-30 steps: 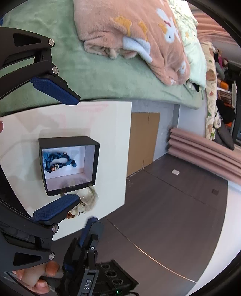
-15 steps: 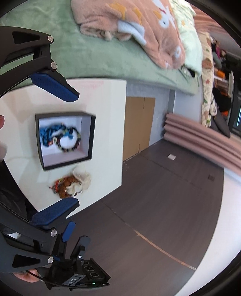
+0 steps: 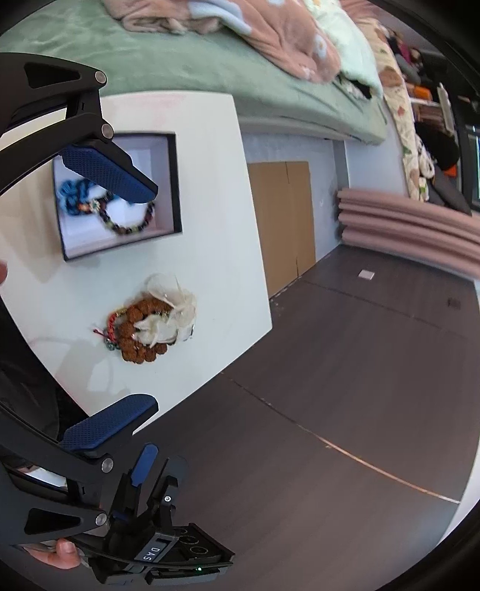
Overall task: Organize jewelry
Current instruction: 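Grasp the white sheer pouch from the pile with the left gripper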
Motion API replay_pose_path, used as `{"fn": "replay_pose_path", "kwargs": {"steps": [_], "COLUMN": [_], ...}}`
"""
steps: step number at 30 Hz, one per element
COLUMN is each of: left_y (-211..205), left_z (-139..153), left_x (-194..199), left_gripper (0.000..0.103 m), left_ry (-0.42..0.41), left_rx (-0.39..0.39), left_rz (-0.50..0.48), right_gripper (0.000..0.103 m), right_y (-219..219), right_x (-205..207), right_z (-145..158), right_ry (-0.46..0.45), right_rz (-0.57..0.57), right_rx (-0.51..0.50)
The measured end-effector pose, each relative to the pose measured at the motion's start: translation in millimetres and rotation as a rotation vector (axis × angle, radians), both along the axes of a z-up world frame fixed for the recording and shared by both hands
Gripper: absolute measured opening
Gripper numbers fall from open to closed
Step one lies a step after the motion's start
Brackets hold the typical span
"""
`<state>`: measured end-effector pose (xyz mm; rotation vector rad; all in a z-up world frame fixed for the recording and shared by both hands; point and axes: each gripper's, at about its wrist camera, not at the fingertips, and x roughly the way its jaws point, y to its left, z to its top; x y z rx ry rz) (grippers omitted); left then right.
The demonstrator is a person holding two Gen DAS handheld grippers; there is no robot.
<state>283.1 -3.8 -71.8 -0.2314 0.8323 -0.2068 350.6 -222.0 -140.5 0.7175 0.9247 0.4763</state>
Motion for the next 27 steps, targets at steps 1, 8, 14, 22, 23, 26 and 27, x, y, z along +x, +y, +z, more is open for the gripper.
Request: {"fn": "replay_pose_path", "kwargs": {"steps": [1, 8, 14, 22, 23, 26, 27], "left_y": [-3.5, -35.1, -56.6, -77.2, -77.4, -76.1, -75.6], "left_z": [-1.2, -13.5, -37.1, -68.1, -71.7, -83.2, -85.3], "left_x": [3.5, 30.2, 60.1, 90.8, 93.4, 99.7, 100.8], "left_gripper": [0.103, 0.099, 0.086, 0.072, 0.072, 0.063, 0.057], "left_ry": [0.004, 0.035, 0.101, 0.174, 0.183, 0.206, 0.213], "left_rx": [0.005, 0.052, 0.093, 0.175, 0.181, 0.201, 0.201], "left_rz": [-0.01, -0.088, -0.126, -0.172, -0.173, -0.173, -0.172], "right_gripper": [0.088, 0.087, 0.087, 0.087, 0.087, 0.087, 0.087], "right_y": [-2.3, -15.4, -23.3, -32.2, -32.2, -31.8, -30.9], "right_x": [-0.1, 8.4, 18.5, 29.9, 31.1, 34.2, 34.9], "right_z": [-2.4, -22.7, -40.0, -57.5, -58.8, -63.6, -65.0], "right_ry": [0.003, 0.025, 0.058, 0.085, 0.086, 0.091, 0.094], "right_rz": [-0.003, 0.001, -0.01, -0.02, -0.019, -0.017, -0.016], "right_rx": [0.004, 0.039, 0.055, 0.072, 0.072, 0.073, 0.072]}}
